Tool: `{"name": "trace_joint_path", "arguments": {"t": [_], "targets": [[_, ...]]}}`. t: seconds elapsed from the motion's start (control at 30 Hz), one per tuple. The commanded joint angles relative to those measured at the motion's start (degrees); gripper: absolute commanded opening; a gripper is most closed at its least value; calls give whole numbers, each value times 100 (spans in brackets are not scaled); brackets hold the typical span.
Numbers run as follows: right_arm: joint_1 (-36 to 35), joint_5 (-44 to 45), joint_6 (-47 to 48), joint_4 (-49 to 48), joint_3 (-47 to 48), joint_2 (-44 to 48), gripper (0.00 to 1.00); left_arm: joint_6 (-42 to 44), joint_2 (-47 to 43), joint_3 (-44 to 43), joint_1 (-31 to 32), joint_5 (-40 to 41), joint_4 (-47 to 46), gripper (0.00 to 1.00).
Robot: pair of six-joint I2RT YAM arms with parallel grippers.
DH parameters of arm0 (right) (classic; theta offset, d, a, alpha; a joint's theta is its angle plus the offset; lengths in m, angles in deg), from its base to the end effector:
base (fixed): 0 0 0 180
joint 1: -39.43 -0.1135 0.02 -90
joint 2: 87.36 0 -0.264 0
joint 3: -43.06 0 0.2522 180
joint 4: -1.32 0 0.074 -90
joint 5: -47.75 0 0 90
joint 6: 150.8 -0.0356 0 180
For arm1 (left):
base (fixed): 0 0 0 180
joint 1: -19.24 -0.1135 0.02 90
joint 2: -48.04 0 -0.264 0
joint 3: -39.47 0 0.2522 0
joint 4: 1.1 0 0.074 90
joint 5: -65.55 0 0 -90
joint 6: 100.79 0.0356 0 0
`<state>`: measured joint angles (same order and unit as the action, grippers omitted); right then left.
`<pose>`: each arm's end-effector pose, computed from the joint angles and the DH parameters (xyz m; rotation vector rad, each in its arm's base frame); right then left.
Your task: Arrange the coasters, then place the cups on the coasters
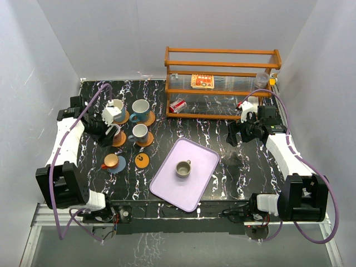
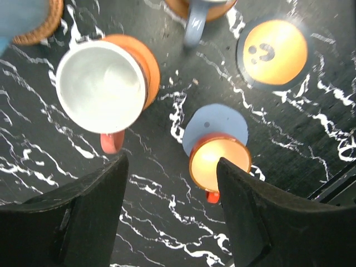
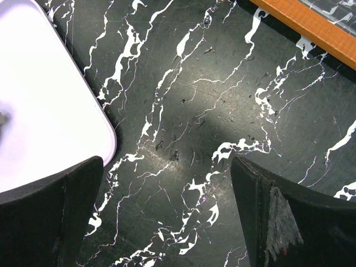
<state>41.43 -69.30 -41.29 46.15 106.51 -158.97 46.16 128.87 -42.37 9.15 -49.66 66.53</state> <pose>0.2504 0.0075 0.2438 -0.5550 2.3373 0.4163 0.2707 0.0328 0.2811 1.1260 2.3006 -0.1847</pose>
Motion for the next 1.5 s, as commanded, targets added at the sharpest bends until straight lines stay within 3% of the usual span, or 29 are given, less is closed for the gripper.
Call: {"name": "trace_joint_path", "arguments": {"t": [0.0, 0.3, 0.5, 0.67, 1.07, 1.47], "targets": [[35, 15, 45, -215, 41, 97, 98, -276, -218, -498, 326, -886, 362, 64], [33, 28, 44, -207, 38, 88, 98, -417, -505, -772, 2044, -1564, 52, 63], [36, 63, 44, -215, 23, 119, 98, -537, -289, -896, 3108, -1564, -348, 64], [37, 68, 44, -215, 18, 108, 98, -541, 349, -1204, 3875, -1418, -328, 61], [46, 109, 52, -215, 7, 148, 98, 353, 1668, -1992, 5745, -841, 171, 57], [64, 87, 59, -215, 10, 140, 98, 1418, 2718, -2307, 6773, -5, 363, 58]]}}
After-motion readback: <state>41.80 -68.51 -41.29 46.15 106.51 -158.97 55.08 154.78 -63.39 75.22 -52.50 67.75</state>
